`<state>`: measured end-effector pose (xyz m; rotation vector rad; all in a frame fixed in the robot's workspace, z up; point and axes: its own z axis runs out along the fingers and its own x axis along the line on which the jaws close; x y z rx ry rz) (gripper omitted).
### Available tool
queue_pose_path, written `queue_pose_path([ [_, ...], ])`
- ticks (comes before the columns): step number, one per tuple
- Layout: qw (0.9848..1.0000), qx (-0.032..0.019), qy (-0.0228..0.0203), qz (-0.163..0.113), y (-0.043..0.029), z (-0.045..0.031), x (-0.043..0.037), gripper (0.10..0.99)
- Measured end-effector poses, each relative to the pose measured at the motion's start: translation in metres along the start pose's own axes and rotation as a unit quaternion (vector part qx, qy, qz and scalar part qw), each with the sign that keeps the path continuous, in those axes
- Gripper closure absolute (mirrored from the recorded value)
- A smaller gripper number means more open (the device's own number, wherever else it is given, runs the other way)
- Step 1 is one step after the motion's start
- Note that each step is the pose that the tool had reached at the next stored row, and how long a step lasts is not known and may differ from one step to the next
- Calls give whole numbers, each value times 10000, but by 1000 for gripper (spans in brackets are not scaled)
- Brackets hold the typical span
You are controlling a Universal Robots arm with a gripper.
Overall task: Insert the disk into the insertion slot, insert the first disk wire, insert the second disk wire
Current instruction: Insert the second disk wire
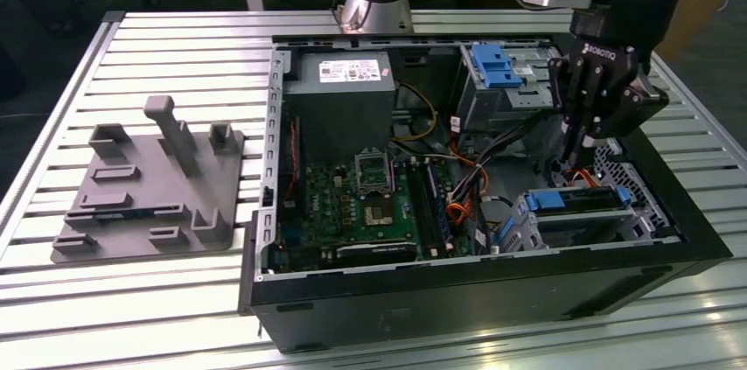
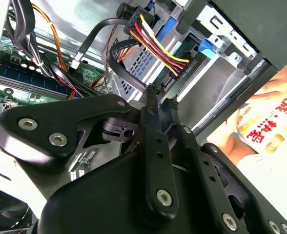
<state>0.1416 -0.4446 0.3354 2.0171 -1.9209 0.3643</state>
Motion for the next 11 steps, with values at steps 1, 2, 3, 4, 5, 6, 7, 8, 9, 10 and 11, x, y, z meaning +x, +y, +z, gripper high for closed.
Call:
queue_pose_path([
  [1, 10000, 1, -13, 0, 0, 1, 0, 847],
  [2, 10000, 2, -30, -1, 0, 1, 0, 847],
  [3, 10000, 3, -48, -2, 0, 1, 0, 847],
  [4, 10000, 4, -69, -3, 0, 0, 0, 847],
  [5, 10000, 5, -86, -4, 0, 0, 0, 847],
  [6, 9999, 6, -106, -4, 0, 1, 0, 847],
  [7, 9999, 7, -127, -5, 0, 1, 0, 847],
  [8, 9999, 8, -145, -6, 0, 0, 0, 847],
  [9, 9999, 9, -160, -7, 0, 0, 0, 847],
  [10, 9998, 10, -175, -7, 0, 0, 0, 847],
  [11, 9998, 11, -191, -8, 0, 0, 0, 847],
])
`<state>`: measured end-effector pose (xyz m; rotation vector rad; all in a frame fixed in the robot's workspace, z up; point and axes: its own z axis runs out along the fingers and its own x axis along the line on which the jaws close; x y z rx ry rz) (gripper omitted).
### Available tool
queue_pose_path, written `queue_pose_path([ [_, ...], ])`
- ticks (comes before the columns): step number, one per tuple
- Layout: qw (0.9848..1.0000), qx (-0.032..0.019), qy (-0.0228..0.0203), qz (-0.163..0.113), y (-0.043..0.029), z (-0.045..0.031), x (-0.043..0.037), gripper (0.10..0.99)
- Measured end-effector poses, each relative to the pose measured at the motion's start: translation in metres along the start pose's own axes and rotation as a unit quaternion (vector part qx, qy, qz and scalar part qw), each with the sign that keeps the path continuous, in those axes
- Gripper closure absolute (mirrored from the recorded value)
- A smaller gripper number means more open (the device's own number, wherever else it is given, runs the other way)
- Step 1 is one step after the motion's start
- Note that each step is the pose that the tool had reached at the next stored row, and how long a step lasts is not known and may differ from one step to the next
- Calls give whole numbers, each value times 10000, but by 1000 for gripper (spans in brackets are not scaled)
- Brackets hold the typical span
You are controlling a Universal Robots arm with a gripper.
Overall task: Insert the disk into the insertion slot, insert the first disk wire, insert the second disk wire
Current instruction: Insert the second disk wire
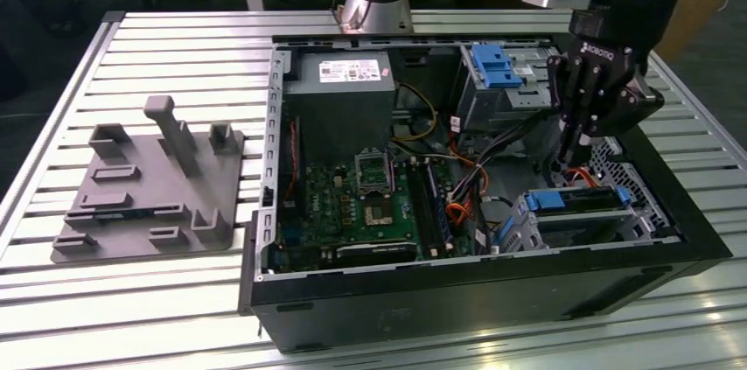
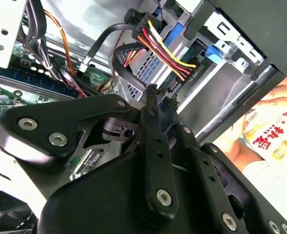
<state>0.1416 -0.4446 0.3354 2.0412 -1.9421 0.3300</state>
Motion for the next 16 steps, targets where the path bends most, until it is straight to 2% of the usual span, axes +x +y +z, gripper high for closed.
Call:
queue_pose_path([
  [2, 10000, 2, -31, -1, 0, 0, 0, 863],
  [3, 10000, 2, -44, -2, 0, 0, 1, 929],
  [6, 10000, 4, -69, -3, 0, 1, 4, 941],
  [16, 10000, 2, -72, -4, -9, 2, 9, 941],
])
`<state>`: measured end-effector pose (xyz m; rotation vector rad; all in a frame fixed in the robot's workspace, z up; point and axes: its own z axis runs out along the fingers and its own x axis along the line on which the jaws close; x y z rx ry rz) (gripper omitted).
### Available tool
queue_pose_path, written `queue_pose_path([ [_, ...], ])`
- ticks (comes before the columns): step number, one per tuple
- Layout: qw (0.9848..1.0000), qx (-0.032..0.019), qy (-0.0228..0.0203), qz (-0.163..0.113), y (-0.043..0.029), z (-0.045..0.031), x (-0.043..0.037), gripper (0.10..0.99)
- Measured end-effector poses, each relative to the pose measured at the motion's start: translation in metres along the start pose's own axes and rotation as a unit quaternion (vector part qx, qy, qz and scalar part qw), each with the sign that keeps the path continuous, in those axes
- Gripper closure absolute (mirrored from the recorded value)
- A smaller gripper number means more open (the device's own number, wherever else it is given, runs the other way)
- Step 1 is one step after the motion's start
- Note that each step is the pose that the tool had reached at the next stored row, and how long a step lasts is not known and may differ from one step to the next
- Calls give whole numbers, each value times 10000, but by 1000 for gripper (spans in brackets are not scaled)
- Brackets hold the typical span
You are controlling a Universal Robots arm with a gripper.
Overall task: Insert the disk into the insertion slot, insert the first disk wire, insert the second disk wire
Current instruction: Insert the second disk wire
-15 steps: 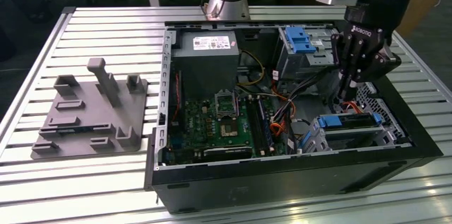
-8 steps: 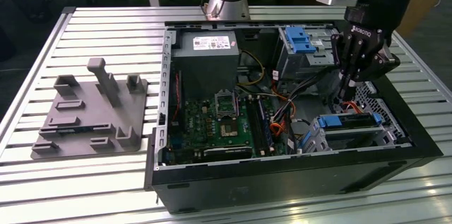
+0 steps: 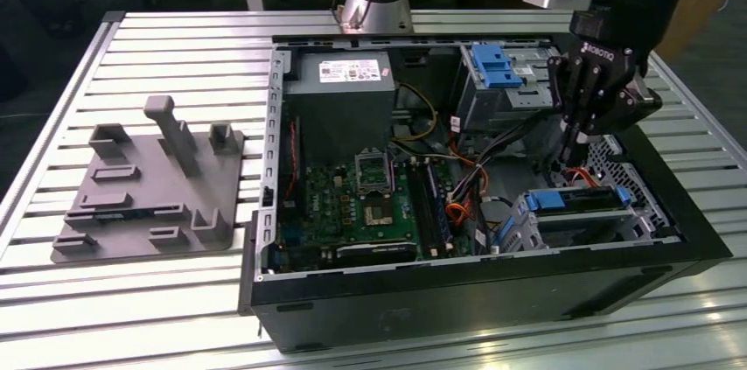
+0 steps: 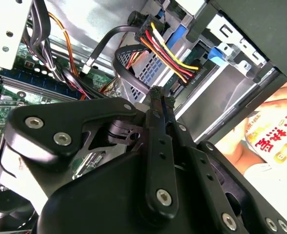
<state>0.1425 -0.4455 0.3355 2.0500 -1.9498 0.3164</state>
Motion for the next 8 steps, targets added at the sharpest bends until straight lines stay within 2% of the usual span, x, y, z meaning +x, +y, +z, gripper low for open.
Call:
queue_pose_path([
  [3, 10000, -10, 0, -4, -39, -4, 4, 941],
  [5, 10000, -10, -8, -4, -38, 2, 19, 941],
  [8, 9999, -4, -109, -9, -37, 15, 55, 941],
])
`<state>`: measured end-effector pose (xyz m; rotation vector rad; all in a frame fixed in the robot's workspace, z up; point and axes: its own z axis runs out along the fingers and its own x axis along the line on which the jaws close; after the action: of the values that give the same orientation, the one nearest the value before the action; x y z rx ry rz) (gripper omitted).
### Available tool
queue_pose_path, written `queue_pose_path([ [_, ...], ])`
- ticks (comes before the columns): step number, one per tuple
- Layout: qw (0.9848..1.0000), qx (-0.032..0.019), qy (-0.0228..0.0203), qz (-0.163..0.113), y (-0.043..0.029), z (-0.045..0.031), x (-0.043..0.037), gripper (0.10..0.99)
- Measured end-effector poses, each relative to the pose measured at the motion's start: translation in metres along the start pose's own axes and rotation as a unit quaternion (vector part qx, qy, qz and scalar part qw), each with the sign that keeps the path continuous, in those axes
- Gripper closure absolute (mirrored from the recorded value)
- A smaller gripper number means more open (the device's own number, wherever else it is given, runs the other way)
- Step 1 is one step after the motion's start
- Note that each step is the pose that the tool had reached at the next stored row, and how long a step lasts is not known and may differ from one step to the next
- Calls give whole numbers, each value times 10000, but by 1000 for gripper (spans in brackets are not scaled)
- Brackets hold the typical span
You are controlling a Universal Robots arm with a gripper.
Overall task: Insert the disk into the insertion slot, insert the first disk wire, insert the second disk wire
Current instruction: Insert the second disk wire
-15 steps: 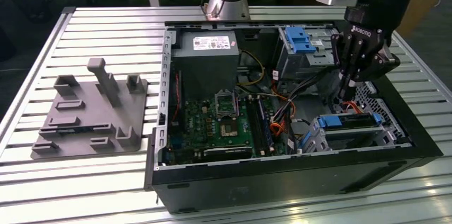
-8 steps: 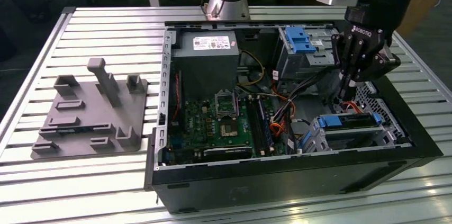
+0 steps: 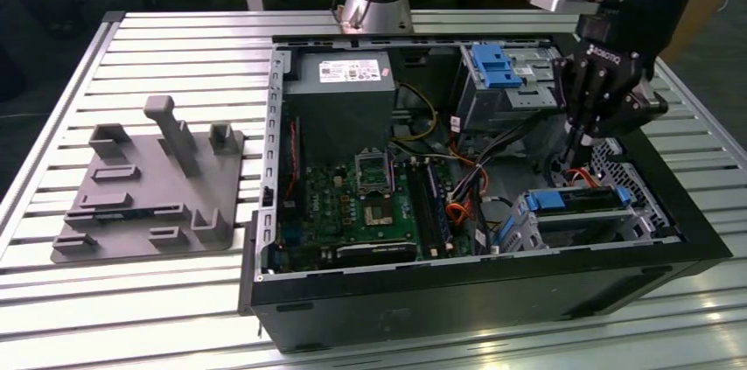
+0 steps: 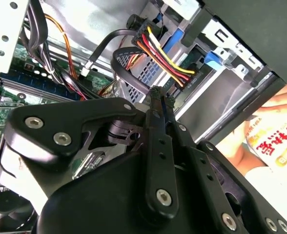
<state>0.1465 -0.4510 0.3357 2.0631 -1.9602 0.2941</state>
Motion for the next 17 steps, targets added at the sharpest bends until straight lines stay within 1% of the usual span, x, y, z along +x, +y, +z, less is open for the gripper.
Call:
queue_pose_path([
  [2, 10000, 3, -54, -2, 1, 10, 25, 941],
  [8, 9998, 11, -189, -7, 4, 30, 94, 941],
  [13, 9996, 17, -292, -11, 6, 41, 150, 941],
  [15, 9995, 17, -304, -11, 7, 37, 181, 941],
  [17, 9995, 16, -300, -10, 7, 35, 202, 941],
])
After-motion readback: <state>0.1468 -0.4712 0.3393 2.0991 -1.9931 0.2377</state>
